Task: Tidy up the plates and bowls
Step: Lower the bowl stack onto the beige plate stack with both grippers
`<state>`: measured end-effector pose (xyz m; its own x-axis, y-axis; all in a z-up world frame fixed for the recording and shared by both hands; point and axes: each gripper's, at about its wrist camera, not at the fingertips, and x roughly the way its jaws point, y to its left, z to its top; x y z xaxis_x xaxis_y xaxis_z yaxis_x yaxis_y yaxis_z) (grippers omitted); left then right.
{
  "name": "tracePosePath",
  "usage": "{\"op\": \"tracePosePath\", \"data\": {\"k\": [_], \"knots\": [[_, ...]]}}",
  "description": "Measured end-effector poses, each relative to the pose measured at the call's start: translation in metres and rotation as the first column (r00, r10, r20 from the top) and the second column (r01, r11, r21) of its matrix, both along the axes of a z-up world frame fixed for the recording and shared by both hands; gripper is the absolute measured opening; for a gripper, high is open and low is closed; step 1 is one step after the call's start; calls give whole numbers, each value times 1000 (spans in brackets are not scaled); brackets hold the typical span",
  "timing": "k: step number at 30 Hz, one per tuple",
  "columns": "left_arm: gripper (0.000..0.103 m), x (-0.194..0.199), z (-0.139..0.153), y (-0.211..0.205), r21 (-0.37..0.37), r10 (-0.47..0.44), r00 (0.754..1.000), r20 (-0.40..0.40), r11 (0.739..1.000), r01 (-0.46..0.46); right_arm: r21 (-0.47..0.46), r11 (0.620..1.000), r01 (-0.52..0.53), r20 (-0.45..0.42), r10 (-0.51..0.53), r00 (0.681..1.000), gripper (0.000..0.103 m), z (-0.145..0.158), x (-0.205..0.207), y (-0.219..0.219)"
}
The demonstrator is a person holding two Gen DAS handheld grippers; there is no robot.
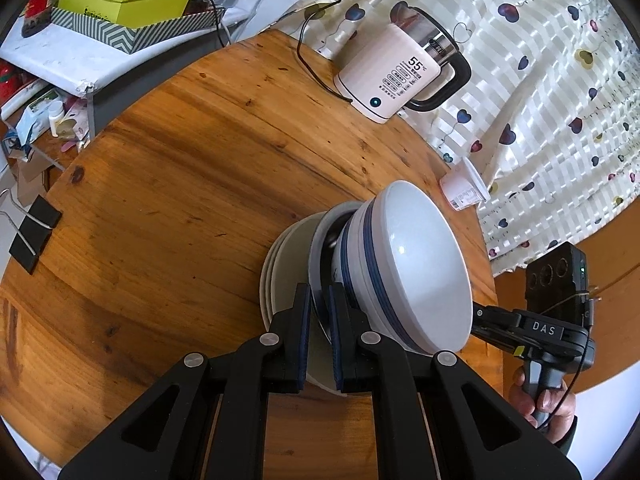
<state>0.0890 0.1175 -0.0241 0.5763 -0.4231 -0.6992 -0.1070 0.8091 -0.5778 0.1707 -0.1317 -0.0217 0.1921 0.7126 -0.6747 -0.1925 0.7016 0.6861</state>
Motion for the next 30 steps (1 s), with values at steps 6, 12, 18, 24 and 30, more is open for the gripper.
{"op": "tracePosePath", "data": {"k": [6,12,18,24,30], "knots": [[8,0,0,-3,1,-14,1000,-3,1000,14,-1,1000,13,-4,-13,1000,6,0,-2,-4],[8,2,1,-6,4,-15,1000,-7,1000,15,4,1000,17,-13,-17,1000,6,-1,0,-6],[8,3,0,-5,-19,-8,1000,-14,1000,7,46,999,24,-47,-22,999,6,-5,1,-11],[8,4,-2,-3,-40,-4,1000,-19,999,3,120,991,55,-101,-43,994,7,-13,0,-19],[8,3,-3,-1,-61,4,1000,-19,998,-5,167,982,90,-150,-65,987,11,-20,0,-26]]}}
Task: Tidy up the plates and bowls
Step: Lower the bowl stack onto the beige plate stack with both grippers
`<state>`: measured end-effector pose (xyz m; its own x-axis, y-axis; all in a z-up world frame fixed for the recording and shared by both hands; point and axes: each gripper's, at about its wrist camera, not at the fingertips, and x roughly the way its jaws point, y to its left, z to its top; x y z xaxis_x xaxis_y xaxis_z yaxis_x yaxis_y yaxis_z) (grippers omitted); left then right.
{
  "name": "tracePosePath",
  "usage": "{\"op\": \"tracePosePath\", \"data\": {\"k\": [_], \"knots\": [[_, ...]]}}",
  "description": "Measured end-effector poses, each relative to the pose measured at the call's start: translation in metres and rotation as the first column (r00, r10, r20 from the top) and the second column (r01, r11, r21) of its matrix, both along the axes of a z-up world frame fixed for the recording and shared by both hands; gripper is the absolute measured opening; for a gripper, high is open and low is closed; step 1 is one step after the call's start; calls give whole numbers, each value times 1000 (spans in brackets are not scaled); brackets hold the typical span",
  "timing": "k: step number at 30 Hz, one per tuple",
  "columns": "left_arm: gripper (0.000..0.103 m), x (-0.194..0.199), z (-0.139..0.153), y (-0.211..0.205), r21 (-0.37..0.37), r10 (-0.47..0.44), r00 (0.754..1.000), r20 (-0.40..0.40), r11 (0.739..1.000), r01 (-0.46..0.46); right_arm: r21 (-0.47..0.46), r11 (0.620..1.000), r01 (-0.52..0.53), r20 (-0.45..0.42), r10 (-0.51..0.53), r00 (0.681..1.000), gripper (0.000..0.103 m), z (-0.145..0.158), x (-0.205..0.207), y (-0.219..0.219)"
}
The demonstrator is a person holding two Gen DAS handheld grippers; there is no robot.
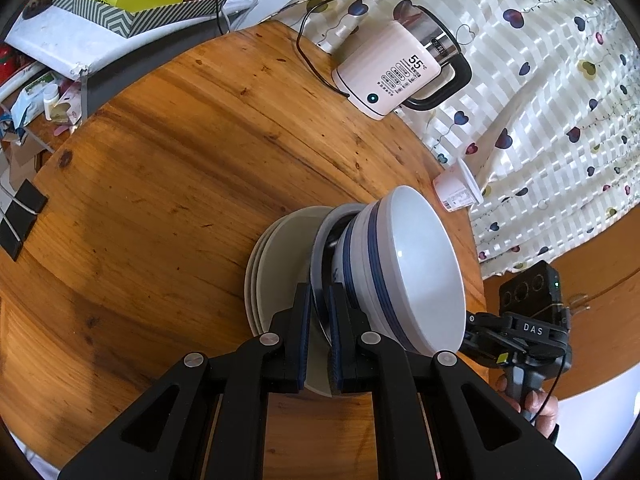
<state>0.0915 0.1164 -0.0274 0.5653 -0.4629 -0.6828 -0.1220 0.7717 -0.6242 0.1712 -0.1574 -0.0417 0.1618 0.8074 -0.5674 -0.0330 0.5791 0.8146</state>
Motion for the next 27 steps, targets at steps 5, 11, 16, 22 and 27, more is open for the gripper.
{"op": "tracePosePath", "data": {"k": [5,11,16,22,27], "knots": [[8,-1,0,0,-5,3,1000,1,1000,-3,5,1000,8,-11,-8,1000,14,-3,-1,-2],[8,-3,0,0,-4,8,1000,7,1000,-8,-44,999,-26,39,28,999,14,5,-4,3],[8,-3,0,-1,3,4,1000,7,1000,-4,-49,998,-43,54,45,998,7,8,-4,7],[8,-5,1,-3,11,-6,1000,7,1000,5,-57,997,-44,57,47,997,7,7,-4,8],[8,-6,2,-4,11,-6,1000,6,1000,5,-59,997,-47,55,50,997,7,7,-4,7]]}}
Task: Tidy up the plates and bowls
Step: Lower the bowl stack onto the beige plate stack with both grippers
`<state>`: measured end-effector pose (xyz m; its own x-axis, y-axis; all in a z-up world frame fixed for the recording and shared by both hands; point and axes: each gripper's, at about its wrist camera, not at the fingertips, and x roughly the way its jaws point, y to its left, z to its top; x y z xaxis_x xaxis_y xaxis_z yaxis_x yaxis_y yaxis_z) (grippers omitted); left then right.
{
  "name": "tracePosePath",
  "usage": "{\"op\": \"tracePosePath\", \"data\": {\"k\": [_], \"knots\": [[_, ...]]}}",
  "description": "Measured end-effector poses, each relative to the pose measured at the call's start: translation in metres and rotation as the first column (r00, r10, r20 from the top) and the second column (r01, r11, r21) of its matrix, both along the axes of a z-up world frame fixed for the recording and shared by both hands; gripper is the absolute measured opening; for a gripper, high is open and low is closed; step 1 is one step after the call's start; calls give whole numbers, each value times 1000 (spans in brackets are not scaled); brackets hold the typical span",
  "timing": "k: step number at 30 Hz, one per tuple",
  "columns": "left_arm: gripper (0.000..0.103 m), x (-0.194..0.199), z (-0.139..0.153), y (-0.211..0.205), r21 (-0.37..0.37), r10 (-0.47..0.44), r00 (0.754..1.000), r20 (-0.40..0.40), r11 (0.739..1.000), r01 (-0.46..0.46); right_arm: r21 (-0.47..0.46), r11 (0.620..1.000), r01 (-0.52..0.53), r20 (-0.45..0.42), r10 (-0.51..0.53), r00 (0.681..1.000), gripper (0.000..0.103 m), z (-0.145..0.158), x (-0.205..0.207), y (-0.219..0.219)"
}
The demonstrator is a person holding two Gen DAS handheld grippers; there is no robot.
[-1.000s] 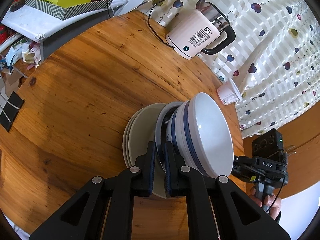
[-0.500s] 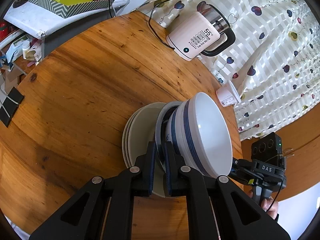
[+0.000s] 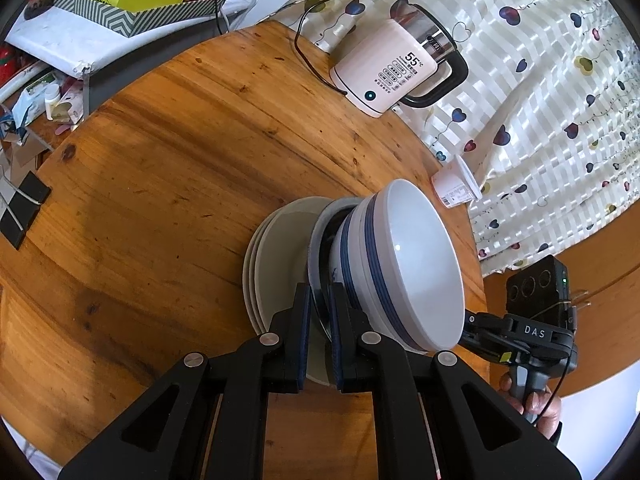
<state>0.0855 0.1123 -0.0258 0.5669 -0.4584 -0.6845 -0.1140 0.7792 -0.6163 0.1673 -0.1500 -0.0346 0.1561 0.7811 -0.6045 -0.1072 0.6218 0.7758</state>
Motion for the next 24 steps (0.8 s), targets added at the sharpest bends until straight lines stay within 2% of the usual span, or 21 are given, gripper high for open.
{"op": "tracePosePath", "data": {"k": [24], "knots": [[8,-5,-3,6,-53,1,1000,2,999,-1,32,999,6,12,-6,1000,7,6,-3,-6]]}}
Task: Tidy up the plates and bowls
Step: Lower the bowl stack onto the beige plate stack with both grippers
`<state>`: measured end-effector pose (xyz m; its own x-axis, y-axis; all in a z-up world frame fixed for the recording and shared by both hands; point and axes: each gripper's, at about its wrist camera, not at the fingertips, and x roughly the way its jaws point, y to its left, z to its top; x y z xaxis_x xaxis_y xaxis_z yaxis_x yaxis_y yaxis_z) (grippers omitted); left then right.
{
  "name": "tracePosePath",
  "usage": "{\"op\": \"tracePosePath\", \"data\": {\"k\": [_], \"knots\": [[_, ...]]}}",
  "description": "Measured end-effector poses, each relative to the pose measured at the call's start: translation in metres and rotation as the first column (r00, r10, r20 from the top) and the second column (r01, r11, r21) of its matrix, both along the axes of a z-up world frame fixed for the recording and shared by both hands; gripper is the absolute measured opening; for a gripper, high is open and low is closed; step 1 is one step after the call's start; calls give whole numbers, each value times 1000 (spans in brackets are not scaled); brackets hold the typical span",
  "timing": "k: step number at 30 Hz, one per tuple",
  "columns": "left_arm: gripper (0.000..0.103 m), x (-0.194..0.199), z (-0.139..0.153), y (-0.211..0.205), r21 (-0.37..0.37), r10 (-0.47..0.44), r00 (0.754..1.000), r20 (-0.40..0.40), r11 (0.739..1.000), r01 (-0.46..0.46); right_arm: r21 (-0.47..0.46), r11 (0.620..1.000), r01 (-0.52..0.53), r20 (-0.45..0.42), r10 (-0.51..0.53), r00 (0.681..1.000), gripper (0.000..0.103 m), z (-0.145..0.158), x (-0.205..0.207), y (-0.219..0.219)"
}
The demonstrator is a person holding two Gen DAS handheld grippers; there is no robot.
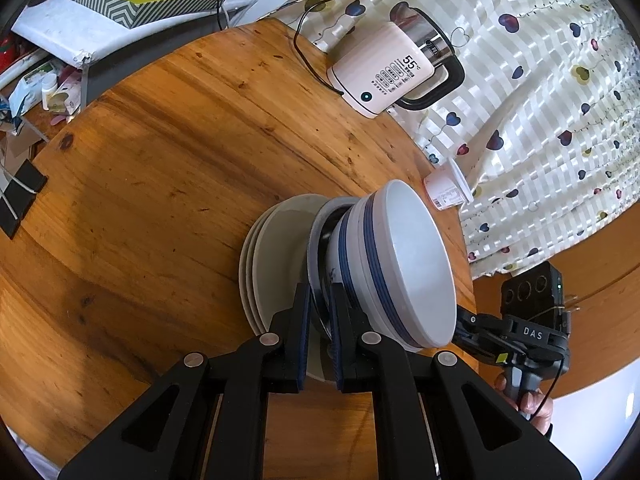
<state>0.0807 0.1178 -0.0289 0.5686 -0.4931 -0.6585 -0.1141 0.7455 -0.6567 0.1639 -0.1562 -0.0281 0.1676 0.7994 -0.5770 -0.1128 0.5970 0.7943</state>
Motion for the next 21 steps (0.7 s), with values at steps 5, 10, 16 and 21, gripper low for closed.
{"op": "tracePosePath", "data": {"k": [5,10,16,21], "knots": [[8,-4,5,1,2,11,1000,9,1000,-11,10,1000,3,-2,-3,1000,7,0,-3,-2],[8,-12,14,1,25,19,999,44,999,-20,-21,1000,7,36,-6,999,13,9,-10,-5],[11,-26,30,-14,121,5,996,86,993,-15,-187,982,12,194,25,981,31,38,-36,0],[11,-42,37,-30,230,-13,993,116,973,-14,-296,955,6,290,84,953,36,51,-59,9]]}}
